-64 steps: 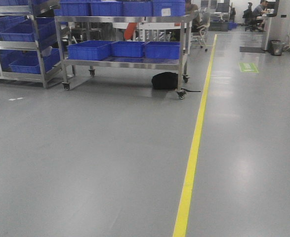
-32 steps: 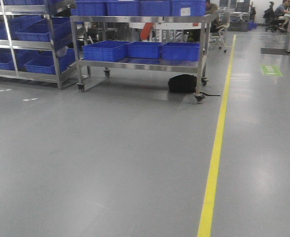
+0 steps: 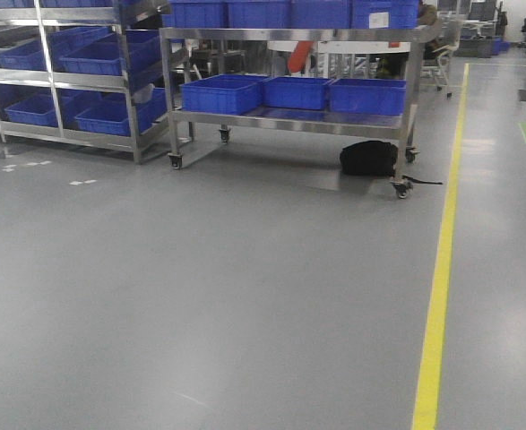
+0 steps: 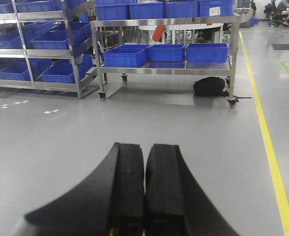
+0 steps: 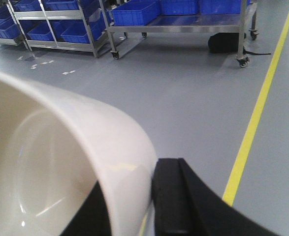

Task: Move white bin to right shelf second layer
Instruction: 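Drive the base along the yellow floor line carrying the bin, then turn the base toward the racks of blue crates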

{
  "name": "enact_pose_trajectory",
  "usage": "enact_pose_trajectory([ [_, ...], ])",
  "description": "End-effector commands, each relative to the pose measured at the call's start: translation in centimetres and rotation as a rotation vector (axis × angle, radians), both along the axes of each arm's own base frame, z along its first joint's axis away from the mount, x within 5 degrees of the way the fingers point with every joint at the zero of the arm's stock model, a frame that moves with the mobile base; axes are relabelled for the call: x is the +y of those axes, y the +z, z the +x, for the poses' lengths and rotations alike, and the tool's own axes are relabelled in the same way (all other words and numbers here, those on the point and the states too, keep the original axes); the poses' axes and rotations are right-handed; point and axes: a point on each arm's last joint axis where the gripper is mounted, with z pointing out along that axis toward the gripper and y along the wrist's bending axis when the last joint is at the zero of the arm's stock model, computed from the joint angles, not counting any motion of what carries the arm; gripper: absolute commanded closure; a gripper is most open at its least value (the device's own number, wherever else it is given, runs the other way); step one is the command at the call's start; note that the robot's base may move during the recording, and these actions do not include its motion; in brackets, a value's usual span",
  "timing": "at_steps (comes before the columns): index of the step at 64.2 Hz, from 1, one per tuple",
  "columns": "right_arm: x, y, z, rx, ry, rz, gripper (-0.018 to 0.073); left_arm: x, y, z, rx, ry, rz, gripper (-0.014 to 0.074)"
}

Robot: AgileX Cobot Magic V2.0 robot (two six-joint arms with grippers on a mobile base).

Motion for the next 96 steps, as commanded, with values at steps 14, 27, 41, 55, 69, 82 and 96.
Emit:
enact_pose_trajectory([
  [14, -0.07, 1.85, 0.04, -0.124, -0.009, 0.007, 0.0502, 0.03, -0.41, 0.03, -0.059, 0.002, -0.019, 0.0512],
  [27, -0.07, 1.85, 0.04, -0.124, -0.009, 0.007, 0.0502, 0.03, -0.41, 0.03, -0.059, 0.002, -0.019, 0.0512],
  [41, -0.07, 1.85, 0.04, -0.124, -0.009, 0.007, 0.0502, 0.03, -0.41, 0.03, -0.059, 0.002, -0.019, 0.0512],
  [55, -0.07, 1.85, 0.04, -0.124, -0.009, 0.007, 0.0502, 0.03, -0.41, 0.03, -0.059, 0.002, -0.019, 0.0512],
  [69, -0.07, 1.86, 0.04, -0.125, -0.009, 0.007, 0.0502, 0.03, -0.41, 0.03, -0.059, 0.002, -0.019, 0.0512],
  [82, -0.07, 1.85, 0.04, -0.124, -0.009, 0.007, 0.0502, 0.03, -0.41, 0.03, -0.059, 0.002, -0.019, 0.0512],
  [96, -0.07, 1.85, 0.04, -0.124, -0.009, 0.007, 0.0502, 0.03, -0.41, 0.03, -0.059, 0.002, -0.019, 0.0512],
])
